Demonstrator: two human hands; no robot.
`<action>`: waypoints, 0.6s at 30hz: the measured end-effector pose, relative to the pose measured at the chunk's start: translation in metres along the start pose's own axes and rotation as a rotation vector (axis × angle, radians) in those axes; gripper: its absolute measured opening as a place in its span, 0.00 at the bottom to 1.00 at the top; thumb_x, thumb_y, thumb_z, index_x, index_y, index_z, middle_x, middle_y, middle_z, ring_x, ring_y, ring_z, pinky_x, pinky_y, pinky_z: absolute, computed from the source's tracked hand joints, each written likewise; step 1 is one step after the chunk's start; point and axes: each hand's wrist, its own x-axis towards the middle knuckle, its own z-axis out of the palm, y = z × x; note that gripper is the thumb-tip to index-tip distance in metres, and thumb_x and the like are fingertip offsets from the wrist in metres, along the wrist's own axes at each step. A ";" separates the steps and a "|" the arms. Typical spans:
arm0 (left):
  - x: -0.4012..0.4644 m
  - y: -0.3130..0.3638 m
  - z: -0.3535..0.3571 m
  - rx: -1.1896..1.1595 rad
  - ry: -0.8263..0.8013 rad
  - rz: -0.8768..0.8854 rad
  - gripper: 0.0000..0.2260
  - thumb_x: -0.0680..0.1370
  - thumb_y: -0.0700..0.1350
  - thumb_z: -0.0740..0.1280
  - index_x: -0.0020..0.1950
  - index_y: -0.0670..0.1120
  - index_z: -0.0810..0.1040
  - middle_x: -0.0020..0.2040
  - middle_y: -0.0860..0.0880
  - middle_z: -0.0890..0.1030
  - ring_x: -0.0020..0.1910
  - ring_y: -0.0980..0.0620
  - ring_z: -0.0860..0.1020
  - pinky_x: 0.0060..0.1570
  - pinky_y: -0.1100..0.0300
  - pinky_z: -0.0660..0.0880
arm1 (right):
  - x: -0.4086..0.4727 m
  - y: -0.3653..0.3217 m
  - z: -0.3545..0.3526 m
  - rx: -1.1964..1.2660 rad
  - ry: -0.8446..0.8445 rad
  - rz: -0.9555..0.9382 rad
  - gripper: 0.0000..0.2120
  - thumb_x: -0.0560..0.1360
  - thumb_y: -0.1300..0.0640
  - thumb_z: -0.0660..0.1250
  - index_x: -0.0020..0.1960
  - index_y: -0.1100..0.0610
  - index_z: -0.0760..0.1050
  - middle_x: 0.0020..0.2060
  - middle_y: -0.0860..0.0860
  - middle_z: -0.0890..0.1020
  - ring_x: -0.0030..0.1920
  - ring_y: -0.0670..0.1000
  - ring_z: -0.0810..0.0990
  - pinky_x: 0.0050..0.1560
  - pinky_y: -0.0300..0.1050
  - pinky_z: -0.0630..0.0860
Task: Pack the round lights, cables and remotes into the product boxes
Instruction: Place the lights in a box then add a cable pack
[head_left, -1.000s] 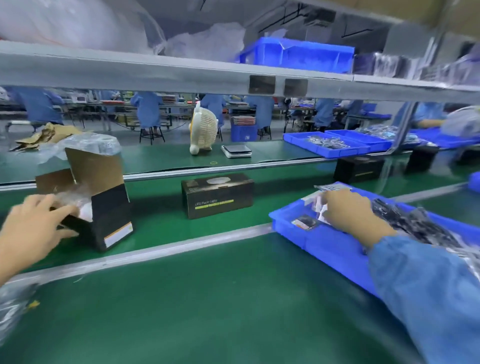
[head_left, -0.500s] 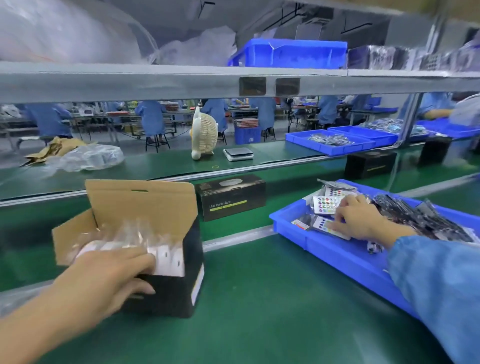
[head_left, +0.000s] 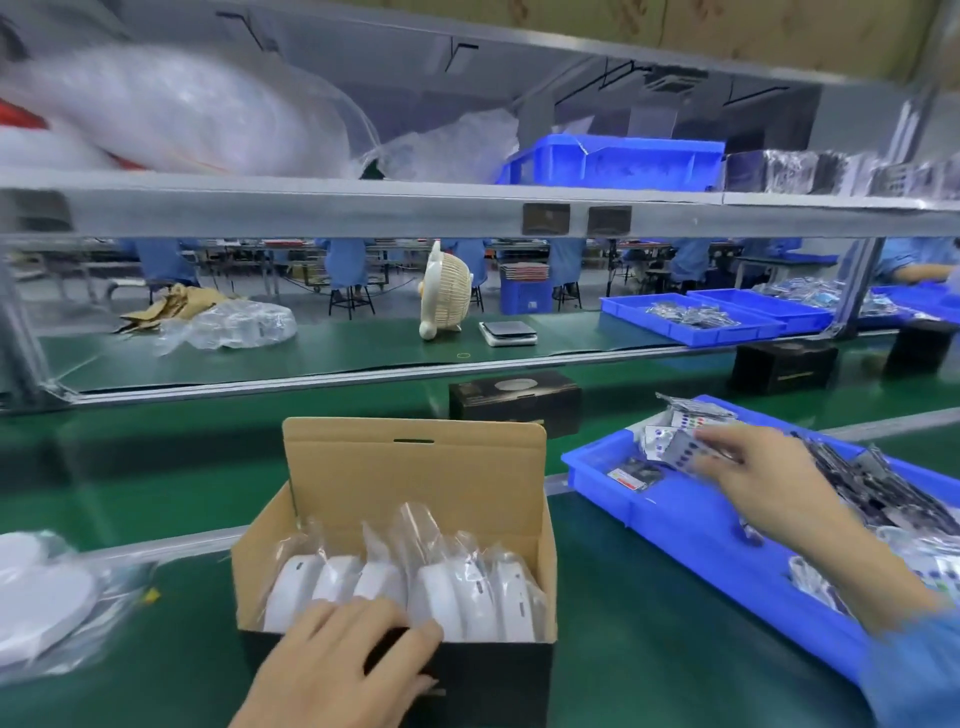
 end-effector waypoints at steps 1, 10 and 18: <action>-0.003 0.003 0.000 -0.022 -0.027 -0.045 0.11 0.69 0.52 0.65 0.48 0.54 0.69 0.31 0.54 0.76 0.26 0.51 0.75 0.36 0.52 0.81 | -0.011 -0.022 -0.010 0.148 0.086 -0.095 0.11 0.75 0.62 0.70 0.53 0.49 0.82 0.47 0.43 0.84 0.43 0.38 0.79 0.41 0.25 0.70; 0.007 0.018 -0.024 0.119 -0.285 -0.019 0.14 0.73 0.67 0.58 0.36 0.67 0.81 0.35 0.68 0.77 0.37 0.72 0.77 0.43 0.77 0.73 | -0.062 -0.203 0.082 -0.183 -0.213 -0.960 0.09 0.79 0.56 0.63 0.56 0.53 0.79 0.55 0.48 0.76 0.56 0.52 0.73 0.51 0.46 0.66; 0.010 0.014 -0.021 -0.264 0.005 -0.201 0.05 0.66 0.50 0.62 0.31 0.56 0.75 0.32 0.59 0.76 0.37 0.60 0.73 0.37 0.67 0.77 | -0.046 -0.209 0.094 -0.305 -0.434 -0.848 0.11 0.77 0.48 0.65 0.57 0.50 0.79 0.53 0.53 0.80 0.53 0.60 0.77 0.43 0.48 0.70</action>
